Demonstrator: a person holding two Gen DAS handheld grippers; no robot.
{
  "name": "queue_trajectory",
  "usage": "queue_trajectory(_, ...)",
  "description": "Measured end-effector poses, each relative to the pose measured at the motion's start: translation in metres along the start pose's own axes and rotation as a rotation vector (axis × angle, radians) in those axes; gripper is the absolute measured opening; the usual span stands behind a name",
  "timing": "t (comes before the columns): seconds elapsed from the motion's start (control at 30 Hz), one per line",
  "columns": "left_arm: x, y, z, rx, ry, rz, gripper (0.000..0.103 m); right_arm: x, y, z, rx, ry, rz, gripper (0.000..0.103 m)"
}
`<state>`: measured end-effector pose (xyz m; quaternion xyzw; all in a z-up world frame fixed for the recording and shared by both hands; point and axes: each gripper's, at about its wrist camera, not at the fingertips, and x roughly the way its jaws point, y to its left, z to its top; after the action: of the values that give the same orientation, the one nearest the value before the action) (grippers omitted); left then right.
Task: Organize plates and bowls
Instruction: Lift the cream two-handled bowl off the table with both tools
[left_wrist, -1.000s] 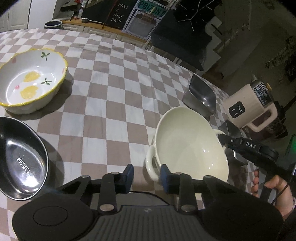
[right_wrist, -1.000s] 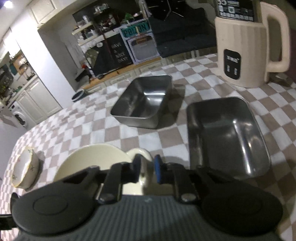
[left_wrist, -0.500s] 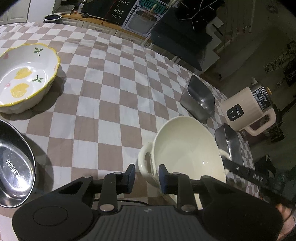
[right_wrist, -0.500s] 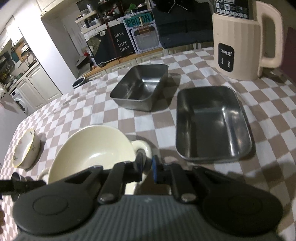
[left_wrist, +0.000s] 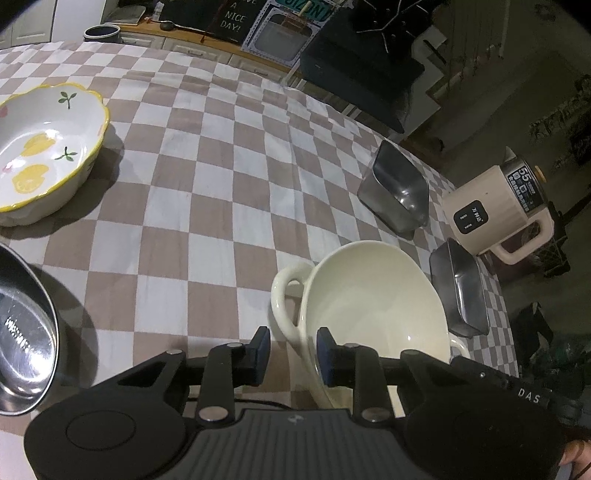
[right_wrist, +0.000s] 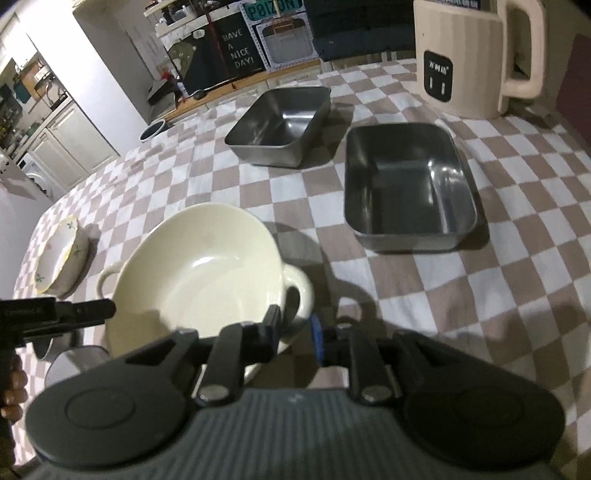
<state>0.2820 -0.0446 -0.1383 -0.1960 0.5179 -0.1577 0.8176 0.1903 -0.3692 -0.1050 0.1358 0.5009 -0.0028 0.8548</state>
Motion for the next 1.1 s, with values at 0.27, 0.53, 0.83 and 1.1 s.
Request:
queue_trajectory(0.27, 0.011, 0.002, 0.008, 0.006, 0.001, 0.011, 0.028, 0.017, 0.000, 0.005, 0.021, 0.014, 0.025, 0.036)
queue_trajectory(0.53, 0.024, -0.007, 0.010, 0.072, 0.034, 0.023, 0.021, 0.037, -0.003, 0.011, 0.028, 0.063, 0.037, 0.029)
queue_trajectory(0.83, 0.032, -0.003, 0.018, 0.036, 0.050, 0.014, 0.023, 0.044, 0.000, 0.013, 0.025, 0.084, 0.056, 0.029)
queue_trajectory(1.1, 0.033, -0.003, 0.020, 0.017, 0.049, 0.017, 0.024, 0.046, -0.001, 0.013, 0.026, 0.088, 0.062, 0.028)
